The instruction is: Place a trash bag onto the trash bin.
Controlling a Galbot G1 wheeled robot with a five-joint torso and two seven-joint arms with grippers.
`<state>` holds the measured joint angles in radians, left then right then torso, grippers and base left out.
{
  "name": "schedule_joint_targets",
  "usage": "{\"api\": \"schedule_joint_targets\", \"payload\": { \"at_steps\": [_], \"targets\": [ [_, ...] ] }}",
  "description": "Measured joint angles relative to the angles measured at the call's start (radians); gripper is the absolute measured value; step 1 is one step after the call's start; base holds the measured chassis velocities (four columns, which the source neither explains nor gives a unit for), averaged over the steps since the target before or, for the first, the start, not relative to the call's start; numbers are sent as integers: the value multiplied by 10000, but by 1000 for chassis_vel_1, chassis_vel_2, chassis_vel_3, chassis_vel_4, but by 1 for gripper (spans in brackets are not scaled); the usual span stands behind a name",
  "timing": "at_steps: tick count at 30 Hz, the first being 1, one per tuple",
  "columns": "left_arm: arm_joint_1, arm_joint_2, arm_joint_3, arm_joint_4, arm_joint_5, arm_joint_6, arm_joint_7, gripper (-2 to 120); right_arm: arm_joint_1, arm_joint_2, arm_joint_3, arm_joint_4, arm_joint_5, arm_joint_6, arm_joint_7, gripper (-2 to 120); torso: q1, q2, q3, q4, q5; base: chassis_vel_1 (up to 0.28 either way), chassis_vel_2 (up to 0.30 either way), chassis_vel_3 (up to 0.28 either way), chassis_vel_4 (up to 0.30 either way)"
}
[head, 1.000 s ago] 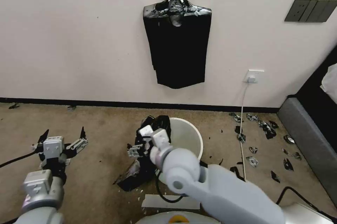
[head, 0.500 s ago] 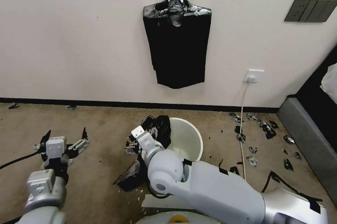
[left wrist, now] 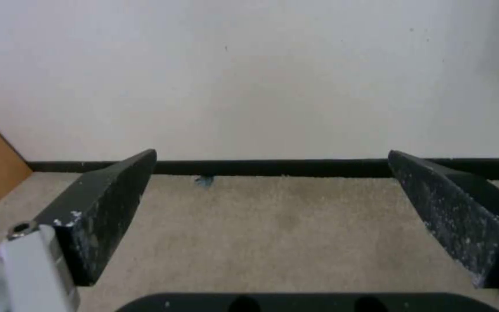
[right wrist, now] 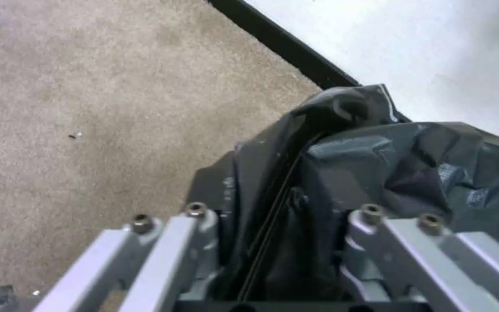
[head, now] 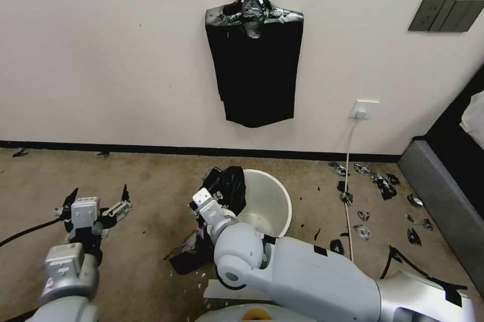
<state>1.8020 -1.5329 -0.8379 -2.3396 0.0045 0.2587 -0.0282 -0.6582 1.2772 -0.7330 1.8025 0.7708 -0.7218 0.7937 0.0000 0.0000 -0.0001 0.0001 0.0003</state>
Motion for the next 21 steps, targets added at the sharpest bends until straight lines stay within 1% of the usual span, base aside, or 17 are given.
{"api": "schedule_joint_targets", "payload": {
  "at_steps": [1,2,3,4,8,21],
  "targets": [
    [0,0,0,0,0,0,0,100,0,0,0,0,0,0,0,30,0,0,0,0,0,0,0,0,0],
    [-4,2,3,6,5,4,1,100,-9,-1,10,-1,0,0,-1,24,0,0,0,0,-1,0,0,0,0],
    [-5,9,3,11,8,8,2,100,-19,-1,23,-1,1,0,-1,21,0,0,0,0,-2,0,0,0,0],
    [-5,9,3,11,8,8,2,100,-19,-1,23,-1,1,0,-1,21,0,0,0,0,-2,0,0,0,0],
    [-14,50,27,29,18,23,7,100,0,-2,46,-12,20,-1,-10,0,0,0,1,-1,-4,0,0,0,0],
    [10,86,241,87,171,33,35,100,133,-81,212,196,-35,-6,-35,0,0,0,1,-2,-4,0,0,0,0]
  ]
}}
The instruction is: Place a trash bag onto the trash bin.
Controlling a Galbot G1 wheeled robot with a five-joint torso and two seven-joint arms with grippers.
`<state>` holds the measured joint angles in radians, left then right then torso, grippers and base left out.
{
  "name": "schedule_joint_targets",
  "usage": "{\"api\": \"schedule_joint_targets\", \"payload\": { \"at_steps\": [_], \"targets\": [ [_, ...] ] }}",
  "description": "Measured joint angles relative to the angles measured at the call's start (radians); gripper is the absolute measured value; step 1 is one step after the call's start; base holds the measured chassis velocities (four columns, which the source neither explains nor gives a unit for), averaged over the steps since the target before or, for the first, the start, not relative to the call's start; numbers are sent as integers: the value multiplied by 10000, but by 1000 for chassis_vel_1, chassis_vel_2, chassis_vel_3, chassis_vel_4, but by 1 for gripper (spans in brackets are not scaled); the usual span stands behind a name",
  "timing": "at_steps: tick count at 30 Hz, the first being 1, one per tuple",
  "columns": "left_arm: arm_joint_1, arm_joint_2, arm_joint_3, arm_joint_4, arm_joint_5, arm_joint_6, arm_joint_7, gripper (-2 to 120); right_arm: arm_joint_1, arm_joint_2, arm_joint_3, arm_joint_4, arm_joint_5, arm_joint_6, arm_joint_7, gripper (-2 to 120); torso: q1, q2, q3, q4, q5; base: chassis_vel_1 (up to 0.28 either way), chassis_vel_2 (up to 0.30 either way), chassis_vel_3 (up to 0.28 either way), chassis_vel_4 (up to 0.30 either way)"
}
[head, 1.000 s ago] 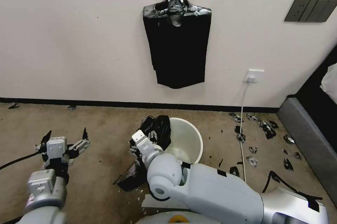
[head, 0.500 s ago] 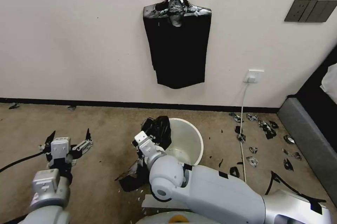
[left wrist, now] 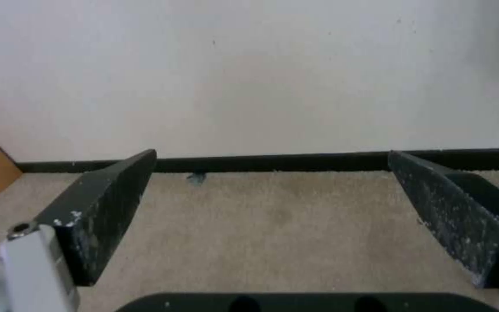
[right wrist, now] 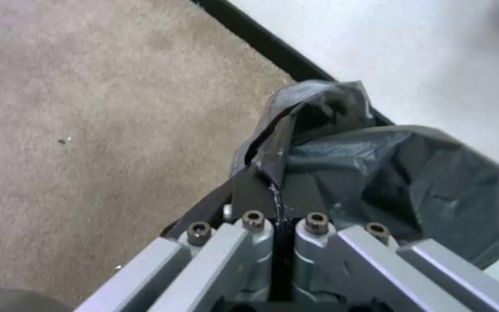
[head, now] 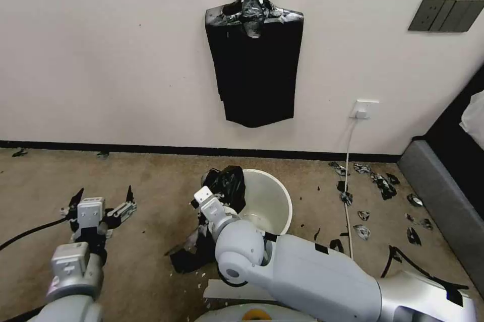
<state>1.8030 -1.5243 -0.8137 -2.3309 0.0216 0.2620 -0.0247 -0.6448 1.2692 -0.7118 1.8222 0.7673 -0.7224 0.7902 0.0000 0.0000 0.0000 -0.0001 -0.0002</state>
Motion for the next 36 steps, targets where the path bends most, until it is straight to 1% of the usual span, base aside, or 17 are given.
{"api": "schedule_joint_targets", "payload": {
  "at_steps": [7,9,10,11,12,14,16,18,19,22,24,26,27,31,33,34,36],
  "targets": [
    [54,25,220,83,154,-4,15,100,-18,-272,89,308,-58,0,-41,0,0,0,0,0,3,0,0,0,0],
    [63,30,257,89,177,-6,16,100,-43,-317,100,337,-89,0,-56,2,0,0,0,0,3,0,0,0,0],
    [68,39,294,99,203,-7,17,100,-76,-362,123,366,-134,0,-78,6,0,0,0,0,3,0,0,0,0],
    [73,61,328,114,228,-10,19,100,-119,-428,167,414,-187,0,-114,7,0,0,0,1,3,0,0,0,0],
    [77,83,356,122,240,-11,20,100,-143,-465,195,450,-214,0,-139,3,0,0,0,0,2,0,0,0,0],
    [87,141,415,140,249,-13,24,100,-191,-527,260,525,-272,0,-182,0,0,0,0,0,3,0,0,0,0],
    [109,238,501,174,249,-14,36,100,-241,-587,333,611,-310,0,-215,0,0,0,0,0,3,0,0,0,0],
    [168,535,716,236,88,-6,302,100,-302,-711,475,761,-356,1,-269,0,0,0,0,0,2,0,0,0,0],
    [168,535,716,236,88,-6,302,100,-302,-711,475,761,-356,1,-269,0,0,0,0,0,2,0,0,0,0],
    [159,940,993,345,-258,130,454,100,-418,-801,621,840,-393,2,-292,0,0,0,0,0,1,0,0,0,0],
    [160,1063,1057,378,-369,164,476,100,-466,-820,657,865,-427,2,-302,0,0,0,0,1,1,0,0,0,0],
    [169,1396,1152,474,-707,215,655,100,-584,-877,782,938,-537,3,-364,0,0,0,0,0,1,0,0,0,0],
    [169,1396,1152,474,-707,215,655,100,-584,-877,782,938,-537,3,-364,0,0,0,0,0,1,0,0,0,0],
    [138,1752,1223,634,-1173,243,1000,100,-703,-947,949,1076,-599,5,-404,0,0,0,0,0,1,0,0,0,0],
    [115,1971,1341,789,-1815,260,1315,100,-703,-1013,983,1201,-639,6,-461,0,0,0,0,1,2,0,0,0,0],
    [115,1971,1341,789,-1815,260,1315,100,-703,-1013,983,1201,-639,6,-461,0,0,0,0,1,2,0,0,0,0],
    [57,2116,1460,868,-2643,282,1519,100,-657,-1057,971,1314,-656,6,-519,0,0,0,0,0,0,0,0,0,0]
  ]
}}
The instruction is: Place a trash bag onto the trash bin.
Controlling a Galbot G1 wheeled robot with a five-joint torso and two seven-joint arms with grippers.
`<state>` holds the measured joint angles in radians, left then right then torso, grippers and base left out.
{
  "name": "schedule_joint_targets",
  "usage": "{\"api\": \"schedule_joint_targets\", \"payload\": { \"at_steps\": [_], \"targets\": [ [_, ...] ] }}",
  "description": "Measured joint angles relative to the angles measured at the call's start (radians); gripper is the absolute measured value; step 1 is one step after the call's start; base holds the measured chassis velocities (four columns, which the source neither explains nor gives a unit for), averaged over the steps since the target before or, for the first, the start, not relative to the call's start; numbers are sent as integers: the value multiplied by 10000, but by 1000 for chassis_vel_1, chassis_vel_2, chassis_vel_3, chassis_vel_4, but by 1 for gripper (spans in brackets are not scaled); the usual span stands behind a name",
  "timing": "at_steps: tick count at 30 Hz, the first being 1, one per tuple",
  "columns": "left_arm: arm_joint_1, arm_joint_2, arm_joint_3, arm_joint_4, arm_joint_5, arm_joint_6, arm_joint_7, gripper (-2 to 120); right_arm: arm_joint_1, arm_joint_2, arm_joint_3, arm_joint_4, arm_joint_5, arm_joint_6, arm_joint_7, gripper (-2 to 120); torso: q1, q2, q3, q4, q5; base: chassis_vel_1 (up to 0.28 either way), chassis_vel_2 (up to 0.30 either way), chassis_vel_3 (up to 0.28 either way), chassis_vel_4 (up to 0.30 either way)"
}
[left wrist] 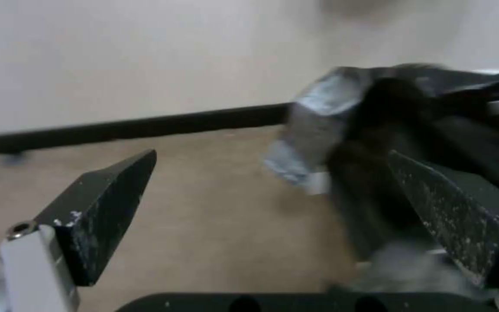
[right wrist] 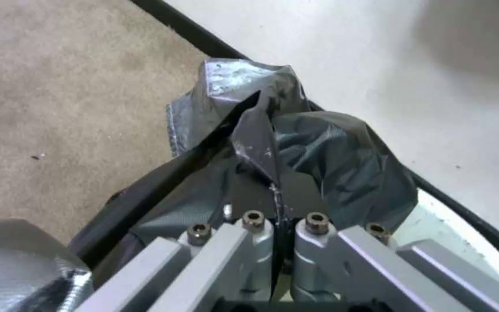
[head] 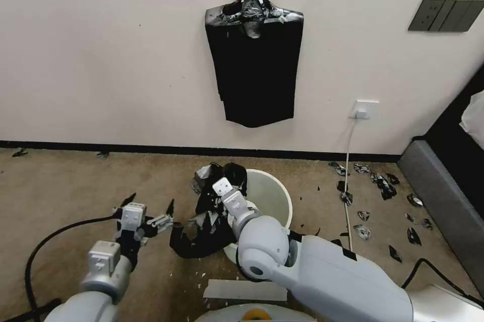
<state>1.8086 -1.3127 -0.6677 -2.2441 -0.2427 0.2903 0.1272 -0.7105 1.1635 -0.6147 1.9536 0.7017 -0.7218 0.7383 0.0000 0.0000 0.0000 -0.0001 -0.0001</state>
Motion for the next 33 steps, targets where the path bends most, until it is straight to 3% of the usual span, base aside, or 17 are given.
{"api": "schedule_joint_targets", "payload": {
  "at_steps": [5,6,11,15,26,33],
  "targets": [
    [-95,49,-47,50,-1249,333,232,100,349,-9,-261,62,-2,2,-141,0,0,0,0,3,1,0,0,0,0],
    [-299,164,-30,117,-1970,559,238,100,443,-33,-326,111,-2,4,-182,0,0,0,0,4,2,0,0,0,0],
    [-985,571,265,446,-3596,1052,116,100,513,-140,-322,219,2,7,-199,0,0,0,0,1,1,0,0,0,0],
    [-1469,803,525,780,-4264,1237,-62,100,544,-245,-208,245,5,9,-254,0,0,0,0,1,1,0,0,0,0],
    [-2707,1307,1283,1648,-5055,2270,-805,100,333,-570,144,403,10,12,-399,0,0,0,0,0,1,0,0,0,0],
    [-3247,1507,1773,1957,-5354,2933,-872,100,169,-608,168,494,12,12,-417,0,0,-1,0,1,2,0,0,0,0]
  ]
}}
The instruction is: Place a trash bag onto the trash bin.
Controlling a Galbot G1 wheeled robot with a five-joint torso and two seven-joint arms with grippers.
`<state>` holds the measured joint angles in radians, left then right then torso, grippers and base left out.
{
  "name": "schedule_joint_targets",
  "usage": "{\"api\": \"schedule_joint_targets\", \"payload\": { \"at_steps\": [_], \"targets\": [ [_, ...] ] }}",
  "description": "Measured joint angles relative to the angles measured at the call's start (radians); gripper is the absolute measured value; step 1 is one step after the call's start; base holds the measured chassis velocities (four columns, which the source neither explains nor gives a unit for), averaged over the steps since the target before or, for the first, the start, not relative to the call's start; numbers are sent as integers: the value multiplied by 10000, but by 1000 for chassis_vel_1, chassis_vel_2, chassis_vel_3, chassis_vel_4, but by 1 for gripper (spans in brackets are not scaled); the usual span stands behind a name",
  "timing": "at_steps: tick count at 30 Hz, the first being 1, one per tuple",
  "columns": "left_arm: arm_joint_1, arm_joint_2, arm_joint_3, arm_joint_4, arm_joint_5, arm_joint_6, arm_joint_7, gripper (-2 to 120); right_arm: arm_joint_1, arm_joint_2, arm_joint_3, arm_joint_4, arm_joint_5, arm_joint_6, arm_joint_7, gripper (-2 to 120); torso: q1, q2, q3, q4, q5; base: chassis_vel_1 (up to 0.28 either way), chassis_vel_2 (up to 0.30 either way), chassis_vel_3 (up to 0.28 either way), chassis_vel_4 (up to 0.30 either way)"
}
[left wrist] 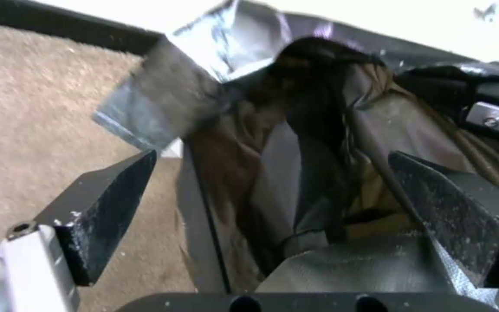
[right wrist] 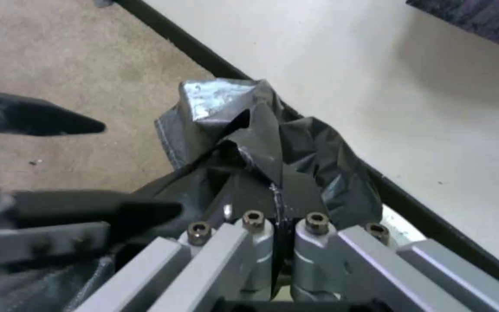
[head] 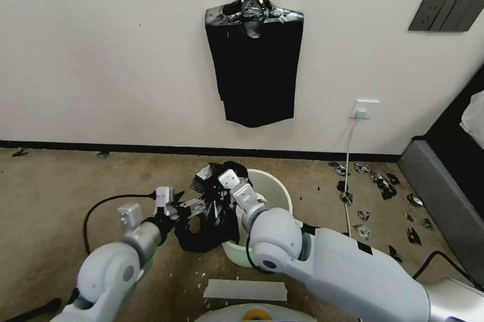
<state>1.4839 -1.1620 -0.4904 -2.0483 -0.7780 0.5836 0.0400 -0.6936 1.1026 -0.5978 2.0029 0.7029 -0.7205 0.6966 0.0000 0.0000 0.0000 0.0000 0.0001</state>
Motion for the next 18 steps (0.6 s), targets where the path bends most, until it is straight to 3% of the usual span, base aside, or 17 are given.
{"api": "schedule_joint_targets", "payload": {
  "at_steps": [18],
  "targets": [
    [-1400,129,900,794,-356,1434,-737,100,-567,-470,516,271,-139,5,-252,0,0,0,0,-1,-1,0,0,0,0]
  ]
}}
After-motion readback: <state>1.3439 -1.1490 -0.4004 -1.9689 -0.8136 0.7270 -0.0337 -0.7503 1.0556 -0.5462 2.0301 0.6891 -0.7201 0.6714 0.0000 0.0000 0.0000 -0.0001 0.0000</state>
